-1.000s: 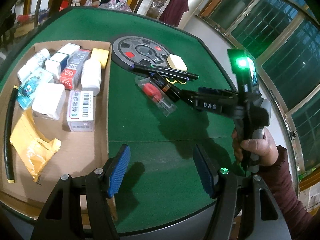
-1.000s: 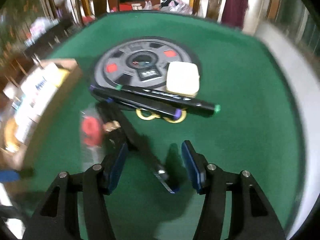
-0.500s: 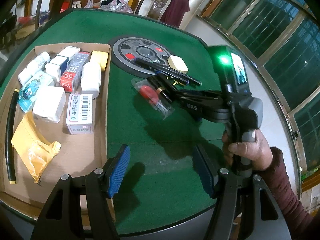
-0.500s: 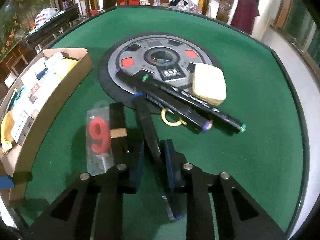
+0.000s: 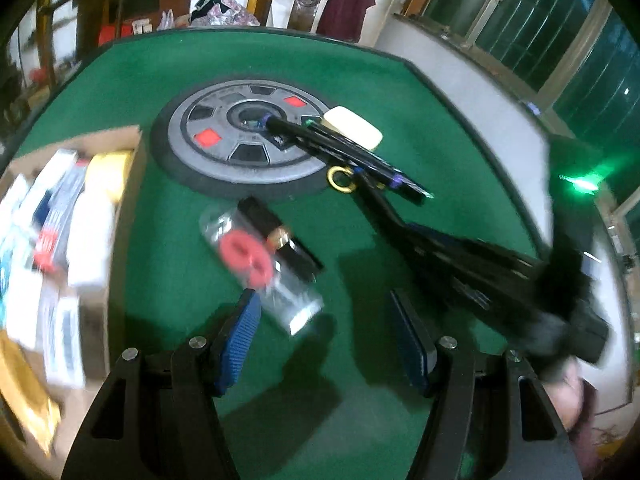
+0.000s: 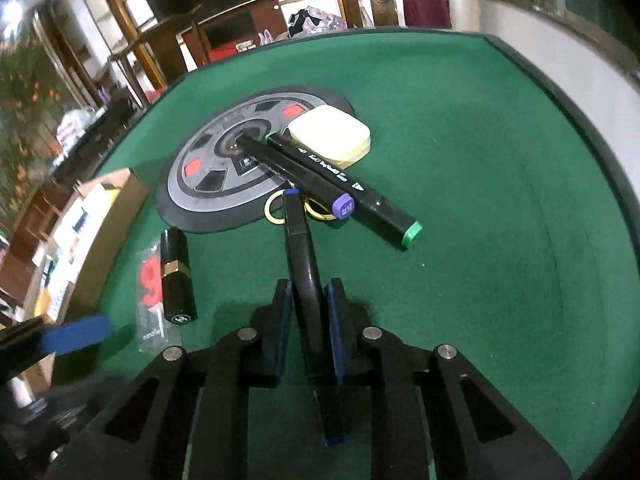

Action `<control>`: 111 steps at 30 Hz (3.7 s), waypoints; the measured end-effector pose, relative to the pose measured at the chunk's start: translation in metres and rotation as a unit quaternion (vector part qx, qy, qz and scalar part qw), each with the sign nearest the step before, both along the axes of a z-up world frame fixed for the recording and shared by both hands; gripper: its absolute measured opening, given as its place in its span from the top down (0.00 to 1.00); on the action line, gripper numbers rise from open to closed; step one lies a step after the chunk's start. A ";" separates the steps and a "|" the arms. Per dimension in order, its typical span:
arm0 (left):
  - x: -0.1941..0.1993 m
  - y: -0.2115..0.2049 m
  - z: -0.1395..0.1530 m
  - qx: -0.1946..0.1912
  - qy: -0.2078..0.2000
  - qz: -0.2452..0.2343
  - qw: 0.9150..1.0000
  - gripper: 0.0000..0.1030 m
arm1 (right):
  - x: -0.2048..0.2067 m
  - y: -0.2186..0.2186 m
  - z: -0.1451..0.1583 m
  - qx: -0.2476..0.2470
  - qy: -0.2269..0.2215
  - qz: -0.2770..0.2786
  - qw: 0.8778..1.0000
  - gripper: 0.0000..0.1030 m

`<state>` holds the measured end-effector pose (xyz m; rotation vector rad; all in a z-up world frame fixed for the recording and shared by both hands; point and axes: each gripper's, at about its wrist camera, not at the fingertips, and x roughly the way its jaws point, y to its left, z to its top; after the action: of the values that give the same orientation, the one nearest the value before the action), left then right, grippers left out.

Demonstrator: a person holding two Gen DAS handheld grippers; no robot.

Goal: Organize objects
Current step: 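Grasp a black marker with the right tool while the left tool reaches for the marker bundle, then grasp the black gold-banded tube with the left tool while the right tool holds the marker, then carry the marker and black tube over the cardboard box with both tools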

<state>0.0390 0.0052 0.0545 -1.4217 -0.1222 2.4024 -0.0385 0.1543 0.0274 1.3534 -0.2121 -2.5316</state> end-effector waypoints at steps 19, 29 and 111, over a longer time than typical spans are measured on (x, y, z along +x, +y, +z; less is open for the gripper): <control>-0.040 0.024 -0.011 0.017 0.000 -0.057 0.998 0.70 | 0.002 0.021 -0.002 -0.053 -0.016 -0.027 0.998 0.85; -0.093 0.033 -0.026 0.024 -0.018 0.027 0.999 0.58 | 0.000 0.024 -0.003 -0.067 -0.018 -0.032 0.997 0.85; 0.108 -0.191 0.069 0.113 0.163 0.105 0.975 0.86 | 0.074 -0.054 0.089 -0.124 0.089 0.060 0.986 0.88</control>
<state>0.1470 -0.1860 0.1231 -0.9408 -0.4670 2.6531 0.0354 0.1007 0.1165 1.0096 -0.3823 -2.4139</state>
